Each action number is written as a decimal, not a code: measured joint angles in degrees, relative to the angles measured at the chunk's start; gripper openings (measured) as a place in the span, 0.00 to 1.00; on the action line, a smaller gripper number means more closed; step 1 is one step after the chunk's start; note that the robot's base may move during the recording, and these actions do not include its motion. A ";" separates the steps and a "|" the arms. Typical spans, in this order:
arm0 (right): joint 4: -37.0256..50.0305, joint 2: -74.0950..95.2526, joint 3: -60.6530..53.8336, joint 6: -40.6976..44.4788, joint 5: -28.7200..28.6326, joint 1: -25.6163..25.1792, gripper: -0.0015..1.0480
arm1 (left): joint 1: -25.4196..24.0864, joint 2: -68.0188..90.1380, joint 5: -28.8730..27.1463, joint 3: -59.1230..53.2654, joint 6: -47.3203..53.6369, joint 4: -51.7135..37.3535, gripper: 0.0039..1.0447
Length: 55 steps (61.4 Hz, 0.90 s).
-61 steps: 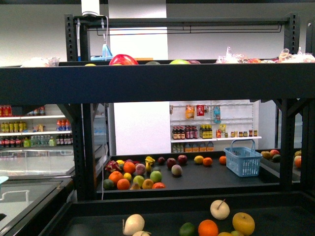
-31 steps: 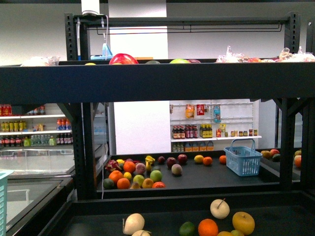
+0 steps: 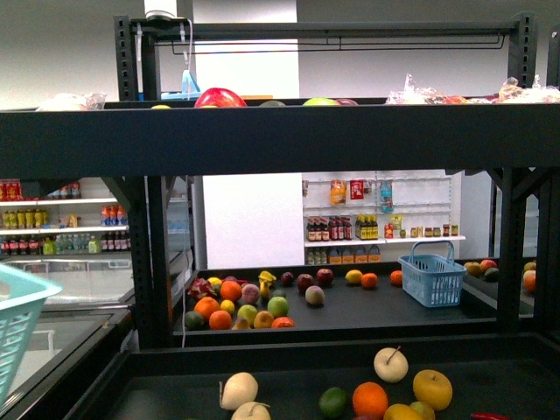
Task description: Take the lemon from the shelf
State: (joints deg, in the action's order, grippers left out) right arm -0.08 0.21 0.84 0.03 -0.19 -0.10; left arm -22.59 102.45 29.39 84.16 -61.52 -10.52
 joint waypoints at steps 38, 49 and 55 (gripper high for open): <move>0.00 0.00 0.00 0.00 0.00 0.00 0.93 | 26.27 -5.55 12.15 -10.38 5.64 -4.44 0.10; 0.00 0.00 0.00 -0.02 0.00 0.00 0.93 | 31.63 -3.04 11.54 -8.46 6.08 -4.46 0.10; 0.00 0.00 0.00 -0.02 0.00 0.00 0.93 | 34.03 -1.46 10.93 -7.21 5.86 -5.20 0.10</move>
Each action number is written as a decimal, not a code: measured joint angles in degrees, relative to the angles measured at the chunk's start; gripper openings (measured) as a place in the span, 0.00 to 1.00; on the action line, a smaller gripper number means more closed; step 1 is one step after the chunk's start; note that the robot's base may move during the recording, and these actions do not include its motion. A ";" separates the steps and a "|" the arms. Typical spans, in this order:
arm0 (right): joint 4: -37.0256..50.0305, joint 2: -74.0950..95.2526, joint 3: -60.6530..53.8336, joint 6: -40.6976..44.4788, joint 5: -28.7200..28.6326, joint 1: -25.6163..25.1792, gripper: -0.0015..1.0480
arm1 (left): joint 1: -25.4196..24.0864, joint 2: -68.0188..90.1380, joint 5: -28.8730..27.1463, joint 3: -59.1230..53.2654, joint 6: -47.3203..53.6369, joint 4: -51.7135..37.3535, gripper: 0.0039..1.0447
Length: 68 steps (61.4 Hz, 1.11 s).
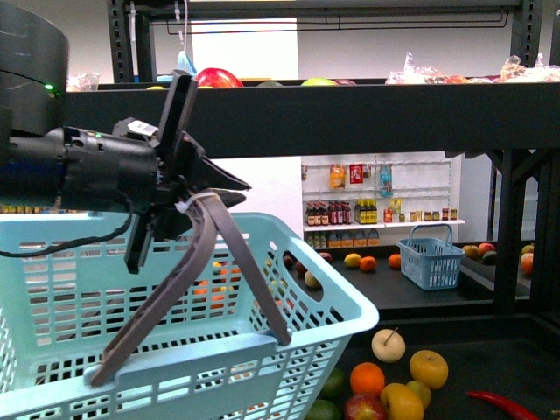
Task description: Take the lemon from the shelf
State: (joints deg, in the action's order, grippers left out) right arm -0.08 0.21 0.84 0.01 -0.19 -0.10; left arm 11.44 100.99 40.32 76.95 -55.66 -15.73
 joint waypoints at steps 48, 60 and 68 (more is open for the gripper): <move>14.86 69.72 21.66 -4.90 -4.94 -2.89 0.93 | 5.25 5.03 -4.33 4.85 0.79 0.92 0.10; 13.62 98.03 38.84 -3.06 -8.39 -1.29 0.93 | 5.27 5.09 -4.26 4.90 0.77 0.92 0.10; 9.86 111.40 51.45 -1.95 -7.34 1.25 0.93 | 5.27 5.09 -4.28 4.90 0.92 0.92 0.10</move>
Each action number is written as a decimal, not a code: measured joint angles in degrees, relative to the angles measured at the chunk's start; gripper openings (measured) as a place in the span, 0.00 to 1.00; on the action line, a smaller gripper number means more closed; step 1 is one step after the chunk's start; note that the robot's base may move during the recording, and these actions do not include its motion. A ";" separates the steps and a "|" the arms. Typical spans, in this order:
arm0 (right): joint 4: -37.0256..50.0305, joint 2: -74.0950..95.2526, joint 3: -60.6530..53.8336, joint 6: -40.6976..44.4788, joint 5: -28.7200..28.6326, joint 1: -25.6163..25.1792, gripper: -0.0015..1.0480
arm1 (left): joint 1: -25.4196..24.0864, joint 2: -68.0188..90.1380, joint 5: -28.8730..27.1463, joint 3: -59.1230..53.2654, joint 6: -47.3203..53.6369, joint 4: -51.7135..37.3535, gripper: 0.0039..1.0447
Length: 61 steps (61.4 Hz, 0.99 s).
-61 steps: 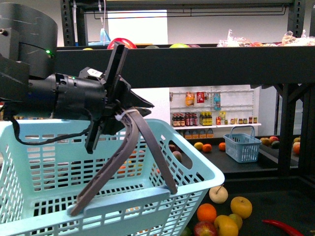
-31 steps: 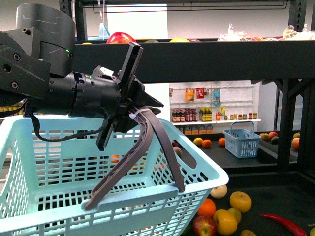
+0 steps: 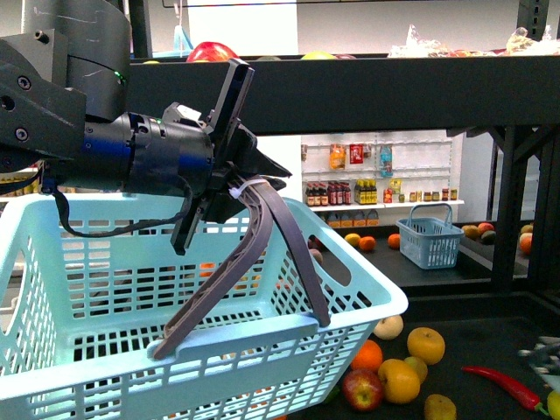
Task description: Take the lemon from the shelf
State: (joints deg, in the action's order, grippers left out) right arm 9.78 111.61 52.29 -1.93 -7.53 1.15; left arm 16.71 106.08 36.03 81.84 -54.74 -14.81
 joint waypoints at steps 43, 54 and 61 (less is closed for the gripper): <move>-16.28 43.56 51.15 -1.46 8.28 6.78 0.93 | 0.00 0.00 0.00 0.00 -0.04 0.00 0.10; -21.27 50.47 62.77 -1.53 9.05 6.80 0.93 | 0.00 0.00 0.02 0.00 -0.07 0.00 0.09; -24.20 54.12 69.33 -1.51 9.62 6.86 0.93 | 0.00 0.00 0.00 0.00 -0.04 0.00 0.09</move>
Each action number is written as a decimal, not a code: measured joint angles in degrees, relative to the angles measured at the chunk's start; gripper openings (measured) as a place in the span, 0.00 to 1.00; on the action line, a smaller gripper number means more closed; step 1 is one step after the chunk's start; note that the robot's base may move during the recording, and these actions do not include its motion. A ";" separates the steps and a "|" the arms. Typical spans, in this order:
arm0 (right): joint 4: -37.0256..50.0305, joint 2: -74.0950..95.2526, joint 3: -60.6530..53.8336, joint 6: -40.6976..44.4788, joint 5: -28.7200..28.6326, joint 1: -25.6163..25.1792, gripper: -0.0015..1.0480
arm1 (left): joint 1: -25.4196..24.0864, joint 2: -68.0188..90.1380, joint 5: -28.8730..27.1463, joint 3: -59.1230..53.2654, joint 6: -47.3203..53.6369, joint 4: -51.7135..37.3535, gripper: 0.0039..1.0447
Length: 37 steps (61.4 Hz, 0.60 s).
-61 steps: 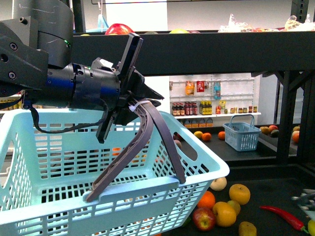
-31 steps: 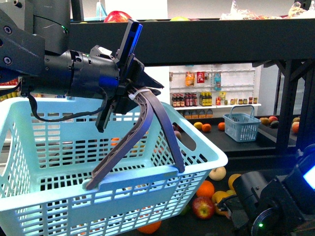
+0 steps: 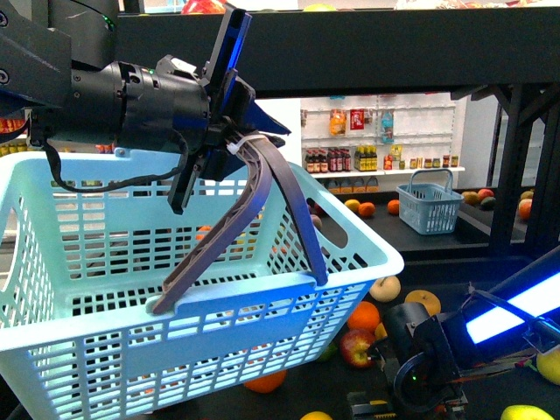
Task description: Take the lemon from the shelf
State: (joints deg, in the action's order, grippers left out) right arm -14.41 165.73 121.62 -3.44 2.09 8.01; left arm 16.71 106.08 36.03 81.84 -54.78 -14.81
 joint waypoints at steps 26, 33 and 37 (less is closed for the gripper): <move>-14.99 16.94 30.67 -1.09 0.92 0.42 0.93 | 0.00 0.00 0.00 0.00 0.00 0.00 0.09; -18.05 20.26 36.26 -1.14 1.09 0.46 0.93 | 0.00 0.00 -0.02 0.00 0.00 0.00 0.09; -18.93 21.49 38.25 -1.18 1.36 0.46 0.89 | 0.00 0.00 -0.02 0.00 0.02 0.00 0.09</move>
State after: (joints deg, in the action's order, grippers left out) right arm -33.34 187.22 159.87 -4.62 3.44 8.47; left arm 16.71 106.08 36.01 81.84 -54.76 -14.81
